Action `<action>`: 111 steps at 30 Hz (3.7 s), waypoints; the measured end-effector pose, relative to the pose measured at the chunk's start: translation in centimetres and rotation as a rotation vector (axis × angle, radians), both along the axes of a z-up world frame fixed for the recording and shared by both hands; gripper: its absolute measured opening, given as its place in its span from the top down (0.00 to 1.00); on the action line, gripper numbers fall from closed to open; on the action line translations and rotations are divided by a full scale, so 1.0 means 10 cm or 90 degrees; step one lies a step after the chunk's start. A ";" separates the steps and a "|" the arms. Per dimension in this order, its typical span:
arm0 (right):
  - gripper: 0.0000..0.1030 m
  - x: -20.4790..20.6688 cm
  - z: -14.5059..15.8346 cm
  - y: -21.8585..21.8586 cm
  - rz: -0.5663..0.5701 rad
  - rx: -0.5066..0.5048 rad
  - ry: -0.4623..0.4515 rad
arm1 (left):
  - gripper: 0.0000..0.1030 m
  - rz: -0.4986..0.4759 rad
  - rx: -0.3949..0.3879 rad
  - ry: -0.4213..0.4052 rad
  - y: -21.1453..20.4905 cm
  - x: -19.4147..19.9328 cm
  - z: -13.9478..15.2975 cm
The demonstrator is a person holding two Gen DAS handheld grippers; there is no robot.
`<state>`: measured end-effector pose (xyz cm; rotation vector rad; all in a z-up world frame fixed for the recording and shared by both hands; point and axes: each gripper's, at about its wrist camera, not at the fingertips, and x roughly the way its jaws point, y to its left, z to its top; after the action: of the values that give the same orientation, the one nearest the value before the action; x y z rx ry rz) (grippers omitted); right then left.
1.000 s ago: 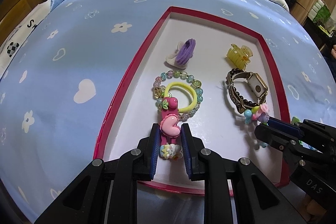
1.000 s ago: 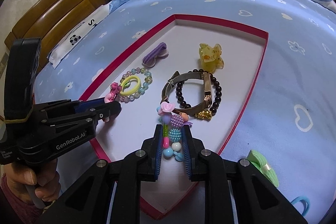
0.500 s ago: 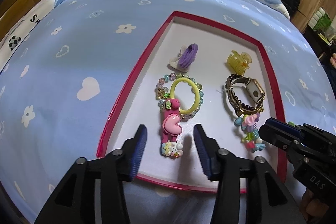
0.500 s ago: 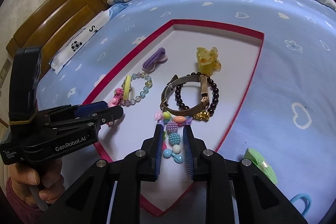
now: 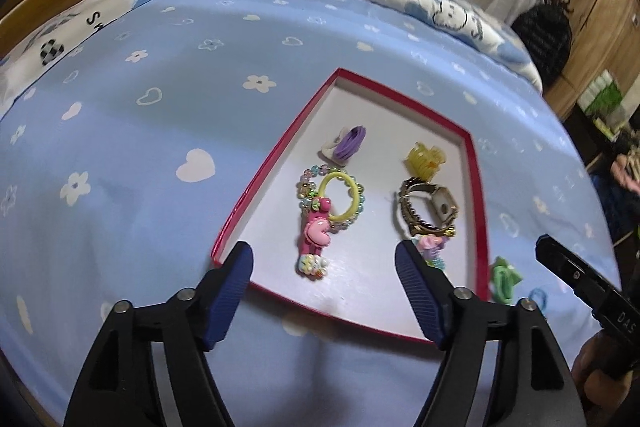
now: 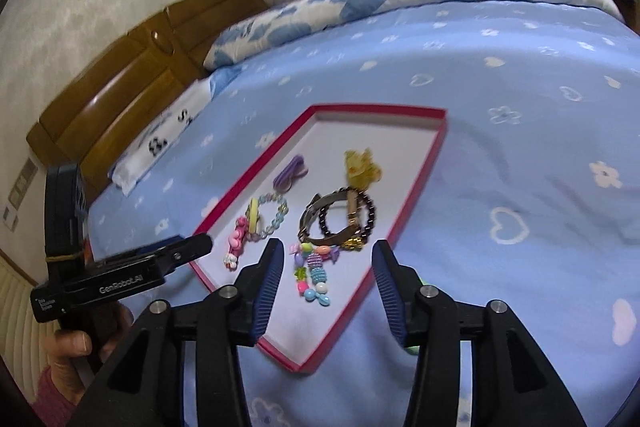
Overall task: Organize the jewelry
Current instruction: 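Move both tools back toward the green bow hair tie and blue hair tie, then grasp the green bow hair tie with the left tool while the right tool grasps the blue hair tie, then carry the green bow hair tie and blue hair tie into the tray with both tools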
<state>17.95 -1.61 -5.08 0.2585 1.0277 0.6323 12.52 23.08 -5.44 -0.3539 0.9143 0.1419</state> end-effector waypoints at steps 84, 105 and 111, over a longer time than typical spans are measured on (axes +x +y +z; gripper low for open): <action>0.87 -0.06 -0.58 -1.02 -0.009 -0.153 0.085 | 0.70 -0.288 0.125 0.111 -2.00 0.78 -0.54; 0.98 -0.18 -0.29 -1.13 -0.050 -0.123 0.041 | 0.95 -0.272 0.053 0.047 -1.73 0.47 -0.20; 0.98 -0.20 -0.12 -1.09 -0.064 -0.093 0.016 | 0.95 -0.234 0.027 0.017 -1.47 0.24 0.00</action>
<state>15.94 -12.49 -6.24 0.1892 1.0735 0.4625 14.89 8.41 -5.40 -0.1402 0.9860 -0.1715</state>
